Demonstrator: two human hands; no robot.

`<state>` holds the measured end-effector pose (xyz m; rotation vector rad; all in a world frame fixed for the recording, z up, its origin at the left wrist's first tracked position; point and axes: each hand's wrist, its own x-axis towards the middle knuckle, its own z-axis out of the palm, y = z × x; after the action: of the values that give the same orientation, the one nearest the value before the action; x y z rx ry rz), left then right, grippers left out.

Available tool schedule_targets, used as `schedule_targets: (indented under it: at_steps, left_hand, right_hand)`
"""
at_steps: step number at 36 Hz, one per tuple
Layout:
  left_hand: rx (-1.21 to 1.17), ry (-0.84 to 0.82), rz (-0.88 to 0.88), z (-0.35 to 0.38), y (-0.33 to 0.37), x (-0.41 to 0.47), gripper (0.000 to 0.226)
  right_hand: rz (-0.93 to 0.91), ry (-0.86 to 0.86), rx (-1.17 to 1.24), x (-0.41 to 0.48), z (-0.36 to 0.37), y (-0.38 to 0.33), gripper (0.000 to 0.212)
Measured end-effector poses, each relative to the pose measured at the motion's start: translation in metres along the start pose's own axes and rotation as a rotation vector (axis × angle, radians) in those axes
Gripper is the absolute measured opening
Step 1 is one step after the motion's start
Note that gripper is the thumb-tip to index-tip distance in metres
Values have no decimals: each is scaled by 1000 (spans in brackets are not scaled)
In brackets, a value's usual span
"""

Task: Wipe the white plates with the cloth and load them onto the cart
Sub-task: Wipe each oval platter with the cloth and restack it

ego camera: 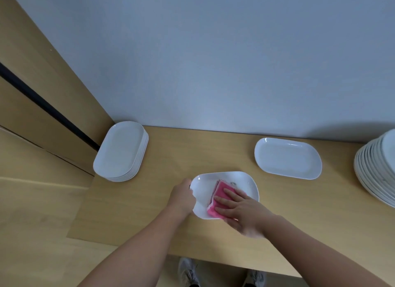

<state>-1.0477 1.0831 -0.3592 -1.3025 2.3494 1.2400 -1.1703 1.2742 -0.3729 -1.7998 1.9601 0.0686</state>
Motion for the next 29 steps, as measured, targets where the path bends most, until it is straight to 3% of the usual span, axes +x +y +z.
schedule_targets:
  at_steps: [13,29]
  left_hand:
    - [-29,17,12,0,0,1,20]
    - [-54,29,-6,1,-4,1,24]
  right_hand:
    - [117,-103,-91,-40,-19,45,47]
    - [186,9,-121,-3,-22,51,44]
